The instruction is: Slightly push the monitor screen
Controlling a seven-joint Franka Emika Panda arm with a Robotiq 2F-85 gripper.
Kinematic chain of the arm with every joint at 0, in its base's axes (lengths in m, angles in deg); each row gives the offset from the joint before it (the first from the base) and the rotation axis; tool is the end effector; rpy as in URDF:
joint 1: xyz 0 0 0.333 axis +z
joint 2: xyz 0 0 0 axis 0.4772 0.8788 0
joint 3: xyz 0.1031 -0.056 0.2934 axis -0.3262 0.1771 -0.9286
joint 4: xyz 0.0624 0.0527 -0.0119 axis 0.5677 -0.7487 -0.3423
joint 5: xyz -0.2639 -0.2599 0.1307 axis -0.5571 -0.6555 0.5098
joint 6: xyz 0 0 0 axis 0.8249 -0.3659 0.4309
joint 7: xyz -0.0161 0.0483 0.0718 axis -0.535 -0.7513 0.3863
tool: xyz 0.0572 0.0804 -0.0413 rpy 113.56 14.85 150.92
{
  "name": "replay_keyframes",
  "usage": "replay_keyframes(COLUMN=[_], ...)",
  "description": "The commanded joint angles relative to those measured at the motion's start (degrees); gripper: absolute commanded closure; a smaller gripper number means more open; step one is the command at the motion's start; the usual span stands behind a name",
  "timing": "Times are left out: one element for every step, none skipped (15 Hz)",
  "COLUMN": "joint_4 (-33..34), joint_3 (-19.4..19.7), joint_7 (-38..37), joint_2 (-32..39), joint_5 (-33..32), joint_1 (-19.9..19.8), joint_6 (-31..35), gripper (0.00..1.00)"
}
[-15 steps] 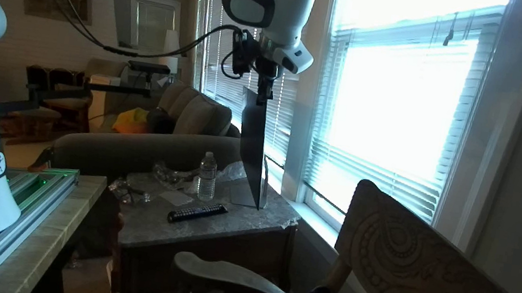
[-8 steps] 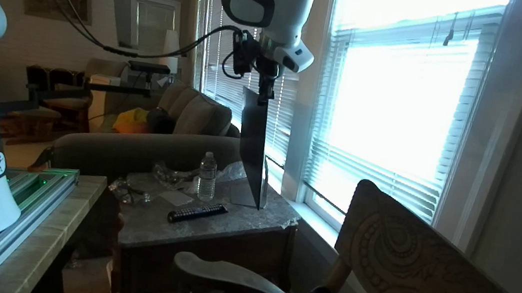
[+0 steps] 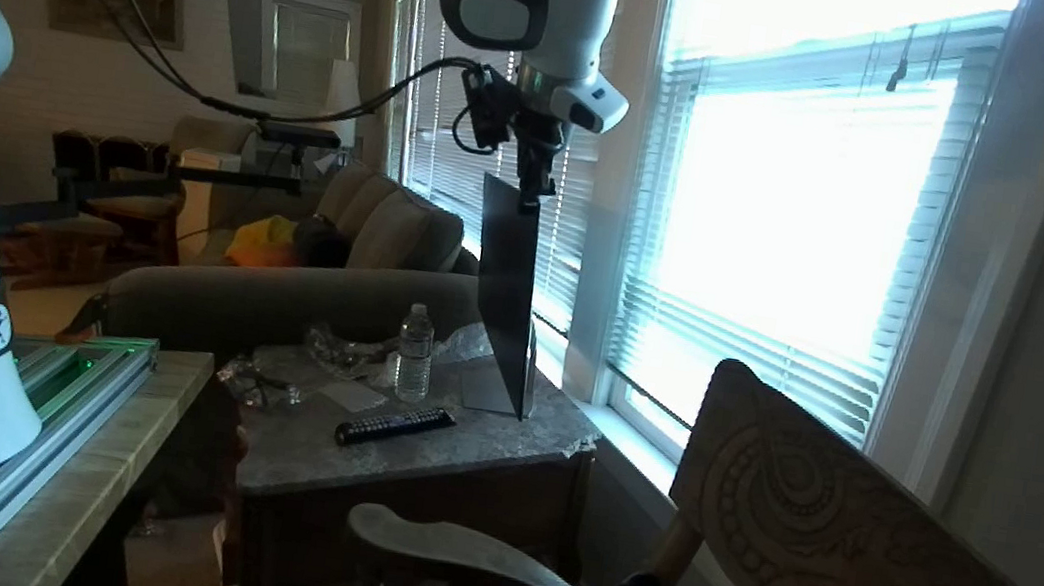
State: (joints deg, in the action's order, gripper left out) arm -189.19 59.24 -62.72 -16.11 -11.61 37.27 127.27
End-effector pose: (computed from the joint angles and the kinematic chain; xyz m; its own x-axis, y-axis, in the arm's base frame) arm 0.5409 0.1689 0.3700 0.9924 0.0190 0.1220 0.0798 -0.8527 -0.5163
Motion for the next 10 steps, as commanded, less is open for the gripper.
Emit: replay_keyframes(joint_4=[1.4,1.47,1.57,1.72,1.92,2.06,2.33,2.54,2.7,2.83], joint_3=[-0.91,-1.04,-1.14,-1.21,-1.25,-1.31,-1.34,-1.38,-1.41,-1.42], joint_7=[-0.58,-0.63,-0.72,-0.84,-0.95,-1.01,-1.19,-1.16,-1.2,-1.24], joint_2=[1.04,1.05,1.09,1.12,1.19,1.22,1.28,1.37,1.47,1.56], joint_5=[-3.41,-4.03,-4.68,-5.3,-5.88,-6.49,-7.16,-7.59,-7.95,-8.33], joint_1=[0.1,0.09,0.09,0.09,0.07,0.04,0.01,-0.04,-0.07,-0.08], joint_6=[2.54,2.73,2.93,3.06,3.13,3.2,3.1,2.99,2.97,2.96], gripper=[1.0,1.0,1.0,1.0,1.0,1.0,1.0,1.0,1.0,1.0])
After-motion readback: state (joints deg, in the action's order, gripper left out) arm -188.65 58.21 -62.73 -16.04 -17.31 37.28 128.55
